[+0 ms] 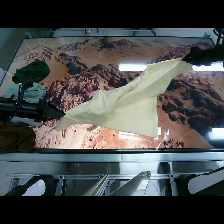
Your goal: Fold the shirts.
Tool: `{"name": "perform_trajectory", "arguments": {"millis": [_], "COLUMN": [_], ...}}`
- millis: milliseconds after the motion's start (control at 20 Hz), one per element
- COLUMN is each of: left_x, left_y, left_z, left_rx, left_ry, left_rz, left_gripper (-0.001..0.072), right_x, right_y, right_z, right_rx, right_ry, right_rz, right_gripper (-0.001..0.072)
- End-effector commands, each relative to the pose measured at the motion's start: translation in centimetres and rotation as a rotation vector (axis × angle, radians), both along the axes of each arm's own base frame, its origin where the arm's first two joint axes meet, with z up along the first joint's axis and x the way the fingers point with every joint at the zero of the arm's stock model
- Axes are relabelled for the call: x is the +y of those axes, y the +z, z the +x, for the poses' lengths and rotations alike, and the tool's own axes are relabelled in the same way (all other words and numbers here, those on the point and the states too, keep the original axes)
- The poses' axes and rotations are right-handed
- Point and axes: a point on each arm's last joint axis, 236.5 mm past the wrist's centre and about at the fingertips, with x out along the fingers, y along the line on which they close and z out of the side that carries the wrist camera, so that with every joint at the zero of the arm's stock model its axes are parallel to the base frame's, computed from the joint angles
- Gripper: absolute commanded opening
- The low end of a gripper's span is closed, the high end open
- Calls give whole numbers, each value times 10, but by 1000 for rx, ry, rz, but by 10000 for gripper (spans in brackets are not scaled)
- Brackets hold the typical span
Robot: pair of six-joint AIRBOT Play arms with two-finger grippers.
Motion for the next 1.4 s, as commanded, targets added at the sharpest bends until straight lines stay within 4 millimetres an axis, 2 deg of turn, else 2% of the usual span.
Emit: {"name": "perform_trajectory", "arguments": {"millis": [0,100,200,250,300,350,450,550,650,700,750,850,1000,1100,1200,1250,1300,1350], "left_x": [5,16,33,38,37,30,11,-8,-15,-16,-15,-15,-16,-16,-13,-11,-9,-8], "left_y": [-26,-35,-31,-28,-27,-28,-36,-44,-48,-46,-43,-39,-37,-39,-44,-48,-53,-59], "left_z": [8,25,45,51,53,50,46,43,44,47,49,51,44,42,39,36,31,24], "left_rx": [37,31,27,35,52,74,88,76,82,80,75,66,82,88,100,116,148,180], "left_ry": [89,96,110,96,70,27,-46,-120,-156,-168,-175,-182,-197,-198,-210,-215,-222,-244], "left_rz": [-10,-7,-14,-27,-44,-61,-69,-67,-70,-73,-76,-75,-87,-86,-57,-39,-11,28], "left_gripper": [351,352,354,596,709,707,706,706,706,706,706,706,706,706,705,706,705,706], "right_x": [20,17,6,2,1,3,16,33,55,71,85,100,114,131,149,158,167,173], "right_y": [-18,-21,-27,-34,-45,-59,-92,-123,-145,-147,-147,-159,-189,-199,-204,-204,-202,-195], "right_z": [2,-5,-27,-43,-63,-87,-142,-188,-226,-240,-253,-280,-308,-312,-307,-302,-296,-290], "right_rx": [37,76,162,232,320,422,625,730,758,752,754,776,808,802,776,749,713,681], "right_ry": [44,39,46,54,60,77,102,81,61,62,61,40,2,15,38,56,74,85], "right_rz": [7,3,4,23,61,105,187,236,292,354,407,430,402,394,375,377,390,421], "right_gripper": [480,480,478,477,477,475,359,363,369,437,514,514,514,514,510,466,342,100]}}
